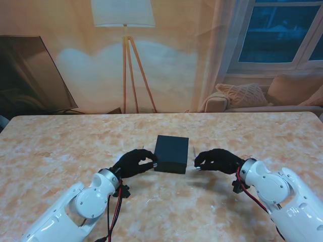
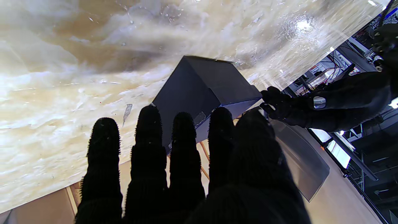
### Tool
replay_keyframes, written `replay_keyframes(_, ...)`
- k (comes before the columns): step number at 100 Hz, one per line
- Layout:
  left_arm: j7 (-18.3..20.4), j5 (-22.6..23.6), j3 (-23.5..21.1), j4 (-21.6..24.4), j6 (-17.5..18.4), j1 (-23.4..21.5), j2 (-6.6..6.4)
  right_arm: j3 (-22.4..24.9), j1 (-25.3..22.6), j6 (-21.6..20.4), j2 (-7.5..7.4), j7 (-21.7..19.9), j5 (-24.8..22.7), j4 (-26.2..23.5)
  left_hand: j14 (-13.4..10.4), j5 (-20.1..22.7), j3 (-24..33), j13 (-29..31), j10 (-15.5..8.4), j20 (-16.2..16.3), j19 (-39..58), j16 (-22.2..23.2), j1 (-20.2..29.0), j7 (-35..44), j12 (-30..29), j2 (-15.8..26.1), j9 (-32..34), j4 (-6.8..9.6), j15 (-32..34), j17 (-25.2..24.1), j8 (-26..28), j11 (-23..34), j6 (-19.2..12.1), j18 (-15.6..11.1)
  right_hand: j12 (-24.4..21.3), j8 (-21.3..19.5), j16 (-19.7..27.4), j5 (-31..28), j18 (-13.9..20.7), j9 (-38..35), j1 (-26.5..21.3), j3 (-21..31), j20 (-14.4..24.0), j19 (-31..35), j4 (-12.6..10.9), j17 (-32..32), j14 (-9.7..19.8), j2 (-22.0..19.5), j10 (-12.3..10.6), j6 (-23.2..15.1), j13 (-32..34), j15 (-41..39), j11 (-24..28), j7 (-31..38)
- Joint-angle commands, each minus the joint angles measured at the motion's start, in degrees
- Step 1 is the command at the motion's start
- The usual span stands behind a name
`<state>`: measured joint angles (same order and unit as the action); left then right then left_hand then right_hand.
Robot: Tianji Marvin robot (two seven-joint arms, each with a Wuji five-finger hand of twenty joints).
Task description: Pack mini donuts into a plastic bag, tie the opening and put the bag into the gift box
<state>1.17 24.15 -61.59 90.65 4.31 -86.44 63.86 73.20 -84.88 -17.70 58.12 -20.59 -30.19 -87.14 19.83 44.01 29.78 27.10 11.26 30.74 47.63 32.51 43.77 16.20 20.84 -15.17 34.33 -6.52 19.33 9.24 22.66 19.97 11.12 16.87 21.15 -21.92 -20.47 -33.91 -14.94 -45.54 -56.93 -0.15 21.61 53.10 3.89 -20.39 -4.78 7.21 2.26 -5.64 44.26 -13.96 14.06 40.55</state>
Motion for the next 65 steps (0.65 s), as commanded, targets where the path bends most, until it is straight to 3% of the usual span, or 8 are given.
replay_keyframes(1, 0.9, 0.2, 0.0, -0.4, -0.2, 0.3, 0.24, 0.3, -1.2, -0.9, 0.47, -0.4, -0.3, 0.2, -1.2, -0.7, 0.2, 0.6, -0.4, -1.4, 0.5, -0.4, 0.7, 1.0, 0.4, 0.8, 0.8, 0.72, 0.8, 0.0, 0.6, 0.0, -0.7, -1.2, 0.6, 0.8, -0.1, -0.3, -0.9, -2.0, -1.6, -0.6, -0.5, 1.3, 0.9, 0.3, -0.1, 0.8, 0.6, -1.7, 1.1, -0.5, 0.4, 0.9)
replay_keyframes(17, 0.1, 0.5, -0.1, -0.5, -0.3, 0.1, 0.37, 1.6, -2.4, -3.1, 0.39, 0.2, -1.0, 0.1, -1.2, -0.5, 0.3, 0.9, -0.4, -1.4, 0.8, -0.3, 0.8, 1.4, 0.5, 0.6, 1.3, 0.55, 1.0, 0.2, 0.9, 0.2, -0.8, -1.1, 0.8, 0.8, -0.3, -0.4, -0.9, -2.3, -1.5, -0.6, -0.3, 1.5, 0.9, 0.2, 0.2, 1.0, 0.4, -2.1, 1.3, -0.6, 0.5, 1.3)
replay_keyframes(65, 0.0, 0.4, 1.0, -1.7, -0.4, 1.7, 0.53, 2.5, -2.2, -2.6, 0.51, 0.9, -1.9, 1.3, -1.4, -0.6, 0.4, 0.9, -1.2, -1.7, 0.9, -0.4, 0.6, 1.8, 0.4, 0.3, 1.2, 0.31, 0.9, 0.2, 1.2, 0.3, -1.1, -1.3, 1.0, 1.1, -0.5, -0.3, -1.6, -2.2, -1.4, -0.6, -0.1, 1.5, 1.0, 0.6, -0.2, 0.9, 0.6, -1.8, 1.1, -0.5, 0.3, 1.3)
